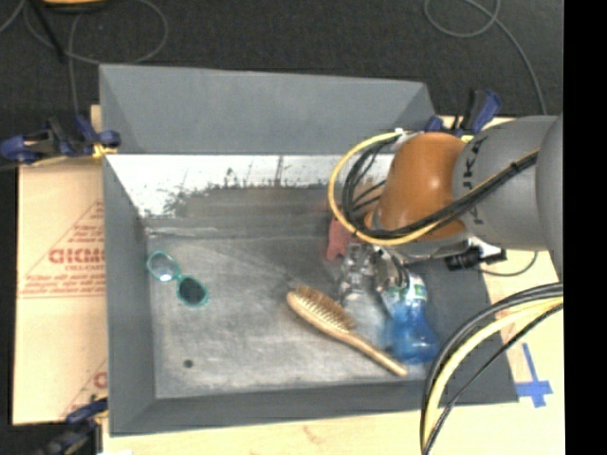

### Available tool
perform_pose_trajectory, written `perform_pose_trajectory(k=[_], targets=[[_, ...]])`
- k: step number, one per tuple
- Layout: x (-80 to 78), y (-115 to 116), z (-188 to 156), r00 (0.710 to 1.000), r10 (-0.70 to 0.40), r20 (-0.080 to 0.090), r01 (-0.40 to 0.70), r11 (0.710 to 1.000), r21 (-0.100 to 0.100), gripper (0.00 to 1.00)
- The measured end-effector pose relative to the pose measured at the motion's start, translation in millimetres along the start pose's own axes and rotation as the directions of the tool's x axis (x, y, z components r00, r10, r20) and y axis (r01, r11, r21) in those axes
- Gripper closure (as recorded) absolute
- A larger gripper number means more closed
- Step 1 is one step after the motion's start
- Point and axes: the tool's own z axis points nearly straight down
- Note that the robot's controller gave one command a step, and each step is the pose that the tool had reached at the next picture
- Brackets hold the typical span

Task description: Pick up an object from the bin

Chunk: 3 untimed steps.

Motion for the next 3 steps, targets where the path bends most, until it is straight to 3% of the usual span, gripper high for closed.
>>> perform_pose_trajectory(k=[1,2,3], targets=[[0.6,0.4,1.5,1.0,0.002,-0.002,-0.002,1.0,-0.001,0.0],[0.6,0.5,1.4,1.0,0.002,-0.002,-0.002,1.0,-0.001,0.0],[46.9,143.2,-0.1,0.95,0.312,-0.002,-0.312,0.95,0.004,1.0]])
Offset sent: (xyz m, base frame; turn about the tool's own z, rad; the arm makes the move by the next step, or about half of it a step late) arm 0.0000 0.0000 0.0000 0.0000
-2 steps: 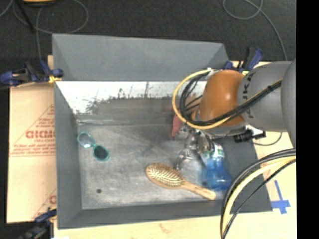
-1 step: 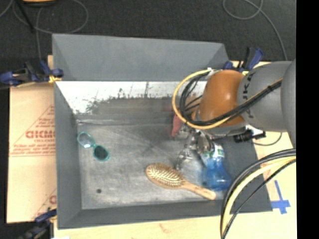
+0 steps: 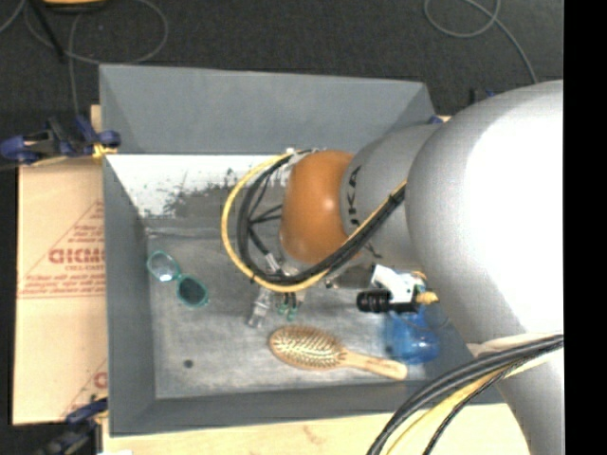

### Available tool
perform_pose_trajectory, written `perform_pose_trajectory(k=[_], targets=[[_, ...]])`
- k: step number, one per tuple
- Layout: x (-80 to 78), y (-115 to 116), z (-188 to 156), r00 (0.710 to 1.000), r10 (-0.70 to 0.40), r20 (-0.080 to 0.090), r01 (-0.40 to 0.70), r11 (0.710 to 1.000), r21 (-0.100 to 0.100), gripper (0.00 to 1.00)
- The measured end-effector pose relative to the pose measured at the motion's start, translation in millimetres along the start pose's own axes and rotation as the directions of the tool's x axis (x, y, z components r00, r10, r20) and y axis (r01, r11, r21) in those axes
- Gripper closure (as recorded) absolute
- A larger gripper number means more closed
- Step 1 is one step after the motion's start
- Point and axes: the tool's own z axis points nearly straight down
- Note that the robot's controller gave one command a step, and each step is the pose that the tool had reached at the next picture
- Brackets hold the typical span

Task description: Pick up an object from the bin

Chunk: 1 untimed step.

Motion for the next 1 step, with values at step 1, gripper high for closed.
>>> perform_pose_trajectory(k=[1], targets=[[1.9,2.3,0.3,1.0,0.001,-0.002,-0.001,1.0,-0.002,1.0]])
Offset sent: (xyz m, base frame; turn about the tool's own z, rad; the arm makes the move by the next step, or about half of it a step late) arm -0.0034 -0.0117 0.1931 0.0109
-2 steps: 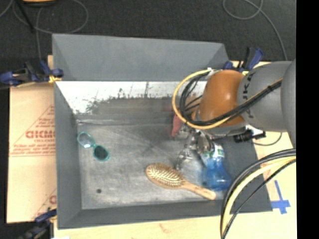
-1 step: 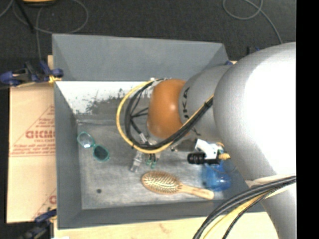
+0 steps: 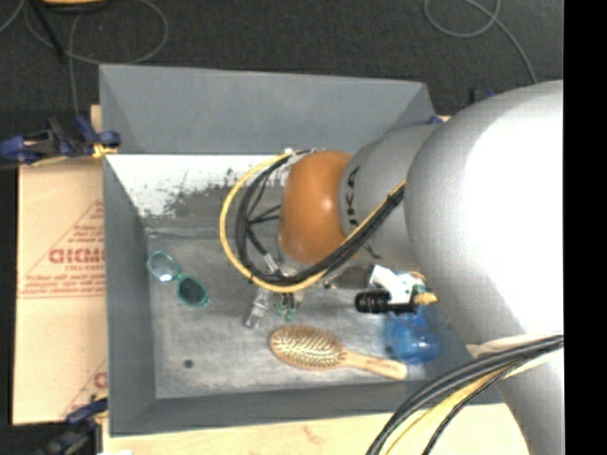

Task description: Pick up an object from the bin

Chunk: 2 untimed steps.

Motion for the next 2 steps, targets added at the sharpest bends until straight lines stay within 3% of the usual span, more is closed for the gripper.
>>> perform_pose_trajectory(k=[1,2], targets=[[2.4,-5.2,-41.1,1.0,0.002,-0.011,-0.002,1.0,0.006,1.0],[36.9,-57.7,-2.1,0.985,-0.173,-0.002,0.173,0.985,0.002,0.0]])
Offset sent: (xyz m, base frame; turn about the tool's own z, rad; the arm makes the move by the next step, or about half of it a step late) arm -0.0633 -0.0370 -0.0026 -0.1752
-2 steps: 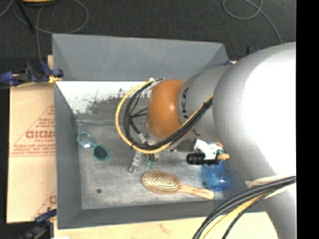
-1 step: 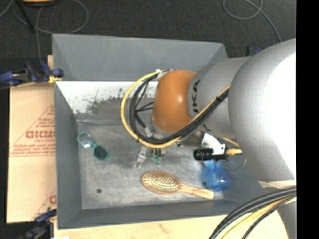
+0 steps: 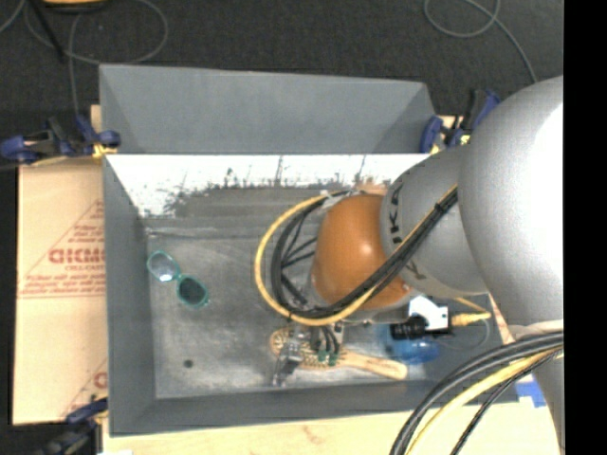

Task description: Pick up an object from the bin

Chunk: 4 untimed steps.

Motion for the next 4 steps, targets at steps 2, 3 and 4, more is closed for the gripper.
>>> perform_pose_trajectory(k=[2,3,4], targets=[[0.2,-2.1,1.1,1.0,0.003,0.007,-0.003,1.0,-0.005,1.0],[-7.7,-4.8,-137.9,1.0,-0.016,-0.002,0.016,1.0,-0.001,1.0],[-7.6,-5.0,-137.7,1.0,-0.016,-0.002,0.016,1.0,0.0,0.0]])
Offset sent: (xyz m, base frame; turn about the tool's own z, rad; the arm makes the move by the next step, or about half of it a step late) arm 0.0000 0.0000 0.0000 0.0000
